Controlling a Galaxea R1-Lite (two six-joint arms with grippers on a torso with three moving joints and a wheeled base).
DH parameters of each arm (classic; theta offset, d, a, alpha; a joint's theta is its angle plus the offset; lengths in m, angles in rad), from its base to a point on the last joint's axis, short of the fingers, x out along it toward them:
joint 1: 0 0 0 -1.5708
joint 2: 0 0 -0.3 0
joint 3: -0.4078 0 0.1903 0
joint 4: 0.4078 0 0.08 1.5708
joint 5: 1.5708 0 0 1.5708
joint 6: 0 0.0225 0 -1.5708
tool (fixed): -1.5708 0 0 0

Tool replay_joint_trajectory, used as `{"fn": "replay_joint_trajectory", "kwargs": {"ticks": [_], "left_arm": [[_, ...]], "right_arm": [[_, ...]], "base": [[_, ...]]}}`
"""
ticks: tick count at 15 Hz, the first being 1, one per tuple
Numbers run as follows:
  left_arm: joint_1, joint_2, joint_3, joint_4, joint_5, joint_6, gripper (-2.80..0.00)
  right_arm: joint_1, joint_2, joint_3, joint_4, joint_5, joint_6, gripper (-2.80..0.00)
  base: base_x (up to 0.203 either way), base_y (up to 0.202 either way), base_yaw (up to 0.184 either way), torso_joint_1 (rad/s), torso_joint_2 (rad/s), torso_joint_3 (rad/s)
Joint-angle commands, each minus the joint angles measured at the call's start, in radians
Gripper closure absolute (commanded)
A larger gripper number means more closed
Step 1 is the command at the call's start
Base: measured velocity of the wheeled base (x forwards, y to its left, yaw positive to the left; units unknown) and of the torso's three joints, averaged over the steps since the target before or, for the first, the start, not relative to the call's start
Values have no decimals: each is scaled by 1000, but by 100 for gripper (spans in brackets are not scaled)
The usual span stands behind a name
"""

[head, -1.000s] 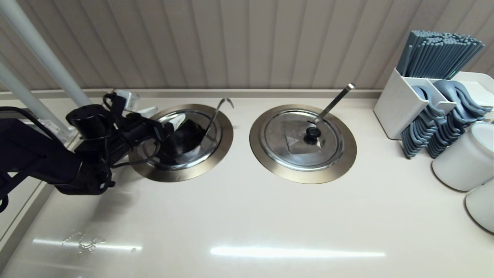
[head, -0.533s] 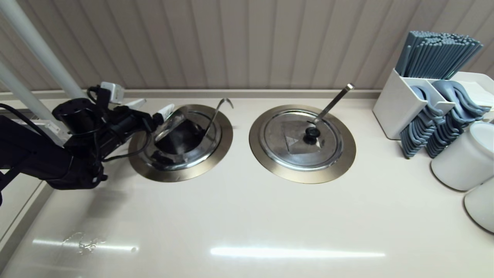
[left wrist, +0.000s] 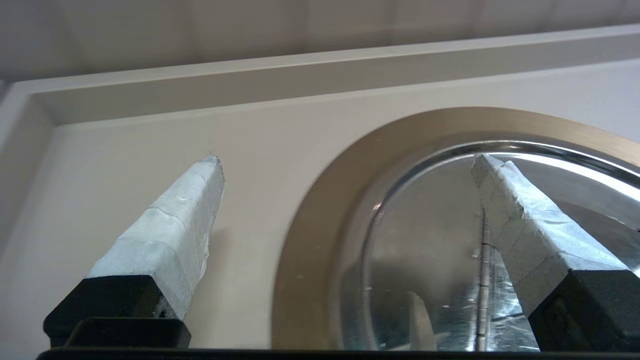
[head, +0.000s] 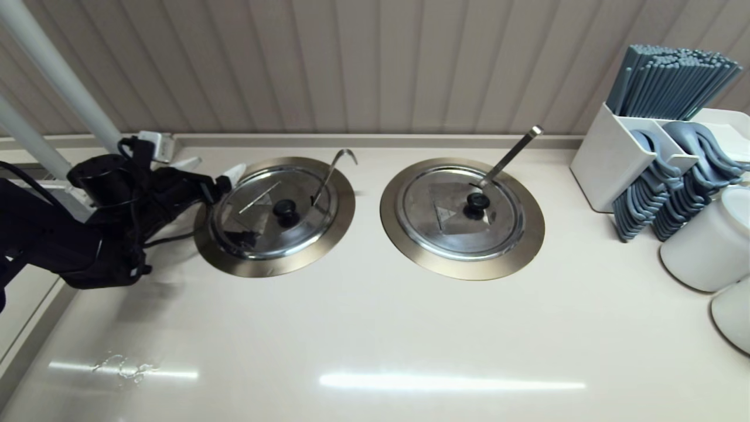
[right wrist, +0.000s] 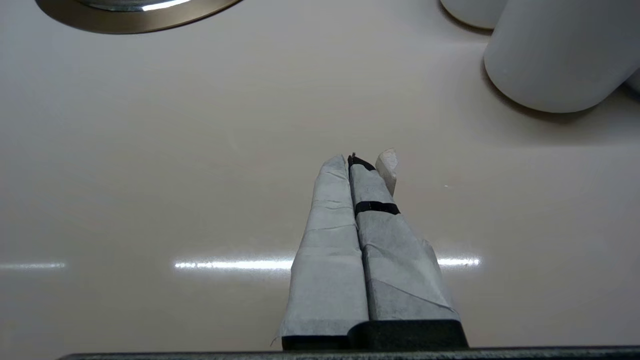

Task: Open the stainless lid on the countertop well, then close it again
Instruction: Open the lid

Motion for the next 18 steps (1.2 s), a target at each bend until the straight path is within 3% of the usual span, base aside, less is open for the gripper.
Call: {"fn": "replay_joint_trajectory", "kwargs": {"ticks": [1,3,6,8,11,14,18], "left_arm": [[-6,-15,15,-12,-8,-3,-280],[-33,-62,72,-17,-71,-58,-280],[-39,-97,131,-81,-343,-218,-280],[-39,-89,161,-118,-463,-238,-280],[-13,-95,182,-123,-575,-222,-280],[4,-56,171,-110,-578,-132,-280],[-21,0,153,-111,-515,-100,-280]], "right_arm": [[1,0,0,0,0,0,0],[1,0,0,0,1,0,0],[1,0,0,0,0,0,0],[1,0,0,0,0,0,0],[1,0,0,0,0,0,0],[1,0,0,0,0,0,0],[1,0,0,0,1,0,0]], "base": [[0,0,0,0,0,0],[0,0,0,0,0,0],[0,0,0,0,0,0],[0,0,0,0,0,0],[0,0,0,0,0,0],[0,0,0,0,0,0],[0,0,0,0,0,0]]}}
